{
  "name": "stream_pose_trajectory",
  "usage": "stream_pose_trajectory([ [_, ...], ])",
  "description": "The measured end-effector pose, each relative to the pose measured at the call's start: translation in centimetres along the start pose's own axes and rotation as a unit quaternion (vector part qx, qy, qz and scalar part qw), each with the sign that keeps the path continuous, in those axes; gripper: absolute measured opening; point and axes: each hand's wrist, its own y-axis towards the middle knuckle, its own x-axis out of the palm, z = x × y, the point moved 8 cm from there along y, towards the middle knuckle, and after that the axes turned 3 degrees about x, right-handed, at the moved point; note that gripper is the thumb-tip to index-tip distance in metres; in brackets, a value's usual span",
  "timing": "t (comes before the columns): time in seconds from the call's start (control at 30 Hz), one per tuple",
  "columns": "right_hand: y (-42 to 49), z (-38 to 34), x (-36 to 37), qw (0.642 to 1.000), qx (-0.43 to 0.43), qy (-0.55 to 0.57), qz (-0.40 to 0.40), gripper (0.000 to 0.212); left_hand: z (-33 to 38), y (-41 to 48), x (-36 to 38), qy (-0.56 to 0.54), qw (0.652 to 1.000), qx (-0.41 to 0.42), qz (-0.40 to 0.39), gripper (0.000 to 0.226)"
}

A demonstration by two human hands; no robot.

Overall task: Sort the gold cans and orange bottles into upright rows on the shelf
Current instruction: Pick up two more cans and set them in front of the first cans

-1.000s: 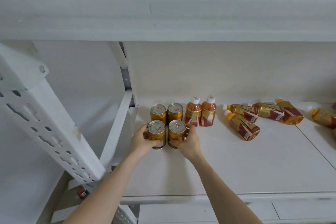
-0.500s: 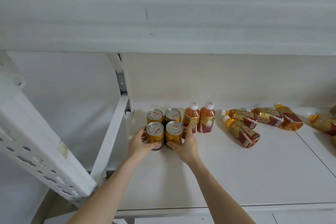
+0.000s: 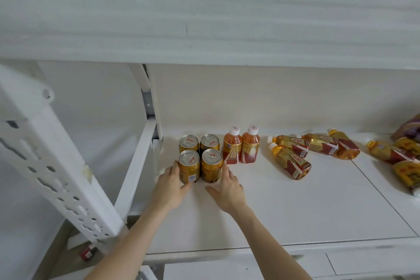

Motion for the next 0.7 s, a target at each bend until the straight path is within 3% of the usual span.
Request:
stream_pose_trajectory([
  [0.2, -4.0, 1.0, -0.9, 0.989, -0.065, -0.131, 0.029, 0.079, 0.0, -4.3, 0.2, 0.19, 0.979, 0.062, -0.041, 0.071],
  [0.43, -10.6, 2.6, -2.7, 0.975, -0.098, -0.187, 0.075, 0.074, 1.2, -10.9, -0.2, 0.237, 0.965, 0.113, -0.02, 0.065],
  [0.7, -15.5, 7.3, -6.4, 0.971, -0.058, -0.196, 0.121, 0.074, 6.2, -15.4, 0.3, 0.239, 0.949, 0.194, 0.06, 0.061],
])
